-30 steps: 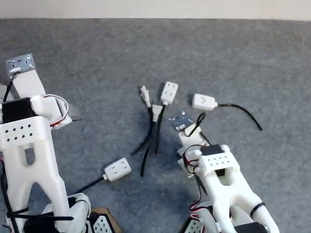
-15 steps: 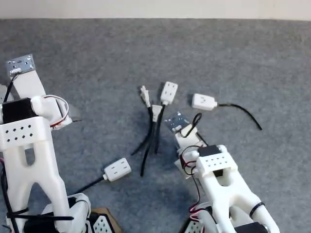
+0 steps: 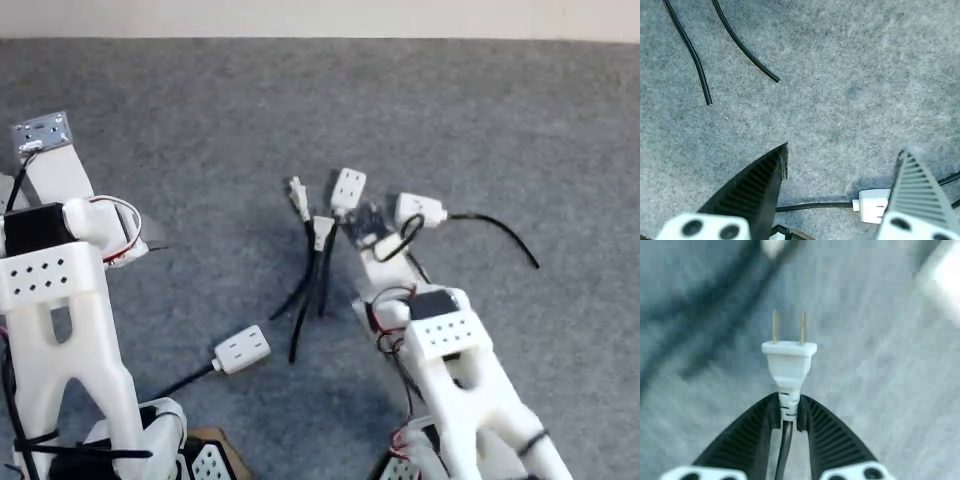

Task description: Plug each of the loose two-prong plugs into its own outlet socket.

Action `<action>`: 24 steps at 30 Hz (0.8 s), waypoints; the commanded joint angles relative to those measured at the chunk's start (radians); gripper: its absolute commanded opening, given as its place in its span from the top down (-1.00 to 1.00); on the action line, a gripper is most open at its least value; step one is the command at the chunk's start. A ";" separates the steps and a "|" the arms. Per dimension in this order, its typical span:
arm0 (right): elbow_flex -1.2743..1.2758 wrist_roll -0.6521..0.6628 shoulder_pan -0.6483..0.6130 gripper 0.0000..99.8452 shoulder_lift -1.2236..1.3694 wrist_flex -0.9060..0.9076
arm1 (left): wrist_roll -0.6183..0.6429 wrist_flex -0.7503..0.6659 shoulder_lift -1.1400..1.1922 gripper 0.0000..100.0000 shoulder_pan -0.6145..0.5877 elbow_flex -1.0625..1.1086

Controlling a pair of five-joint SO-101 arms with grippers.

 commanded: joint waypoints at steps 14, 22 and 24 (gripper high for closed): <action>0.116 -0.068 -0.469 0.99 -0.473 -0.124 | 0.123 -0.124 -0.395 0.32 0.288 0.094; 0.127 -0.075 -0.512 0.99 -0.384 -0.122 | 0.232 -0.420 -0.906 0.19 0.303 0.684; 0.127 -0.075 -0.522 0.99 -0.378 -0.122 | 0.249 -0.423 -1.020 0.19 0.328 0.776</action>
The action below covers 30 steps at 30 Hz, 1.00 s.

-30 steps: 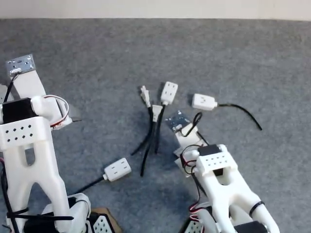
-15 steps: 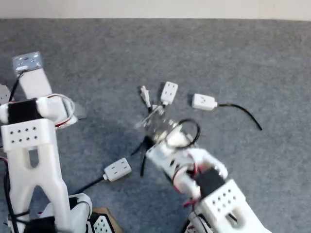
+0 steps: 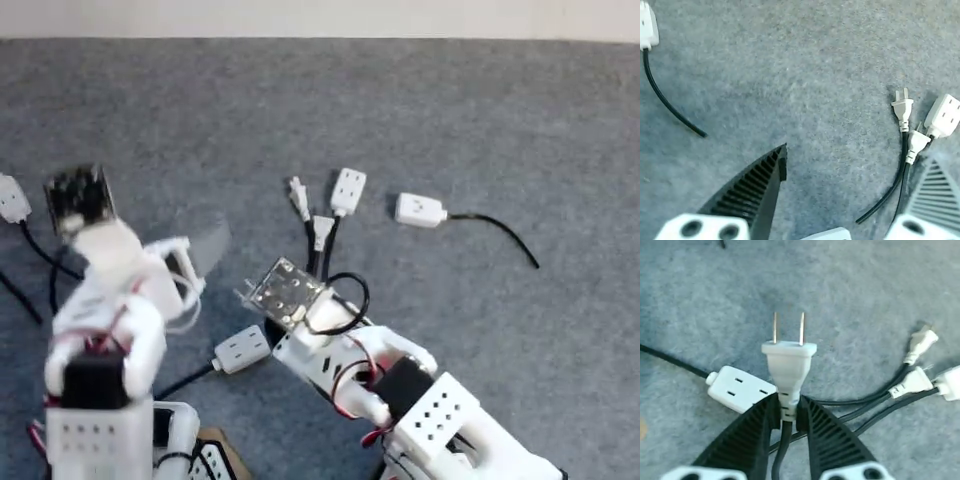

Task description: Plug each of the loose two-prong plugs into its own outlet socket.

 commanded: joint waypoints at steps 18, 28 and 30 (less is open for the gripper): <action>-0.200 -0.038 0.021 0.99 0.013 0.148 | 0.040 0.052 -0.441 0.20 0.163 0.487; -0.469 -0.043 0.015 0.99 0.021 0.323 | 0.038 0.034 -0.438 0.20 0.179 0.527; -0.475 -0.043 0.015 0.99 0.022 0.320 | 0.038 0.037 -0.438 0.20 0.206 0.527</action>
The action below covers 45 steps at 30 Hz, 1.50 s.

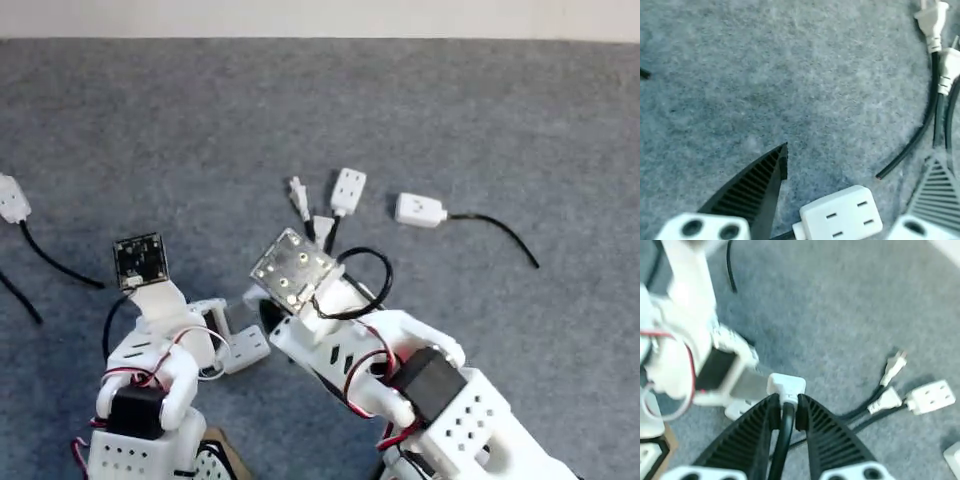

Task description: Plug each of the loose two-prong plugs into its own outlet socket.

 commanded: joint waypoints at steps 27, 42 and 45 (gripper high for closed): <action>-0.297 0.161 0.127 0.99 0.527 0.186 | -0.149 -0.302 0.866 0.20 -0.591 -0.616; -0.240 0.287 0.242 0.99 0.529 0.259 | -0.146 0.175 1.805 0.20 -0.636 -1.434; -0.036 0.285 0.358 0.99 0.549 -0.012 | -0.144 0.175 1.799 0.20 -0.598 -1.415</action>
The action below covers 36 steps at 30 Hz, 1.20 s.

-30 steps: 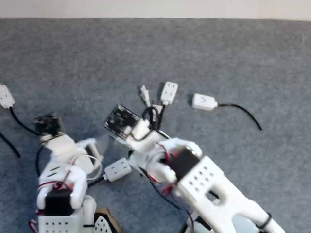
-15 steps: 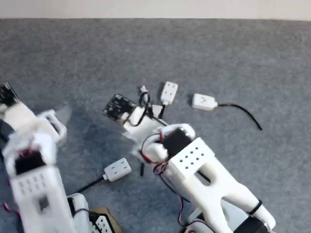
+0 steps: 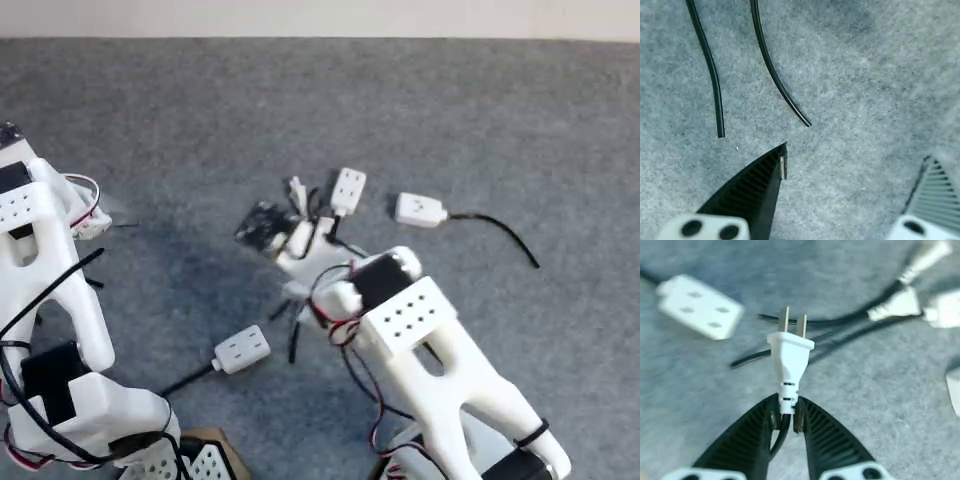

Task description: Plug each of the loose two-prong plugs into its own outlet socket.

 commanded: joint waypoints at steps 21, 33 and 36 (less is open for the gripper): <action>0.340 -0.061 0.239 0.59 0.226 -0.610 | 0.052 -0.233 -0.348 0.20 0.189 0.420; 0.343 -0.066 0.208 0.59 0.228 -0.719 | 0.052 -0.233 -0.348 0.20 0.240 0.420; 0.335 -0.173 0.239 0.59 0.226 -0.736 | 0.055 -0.233 -0.348 0.20 0.245 0.421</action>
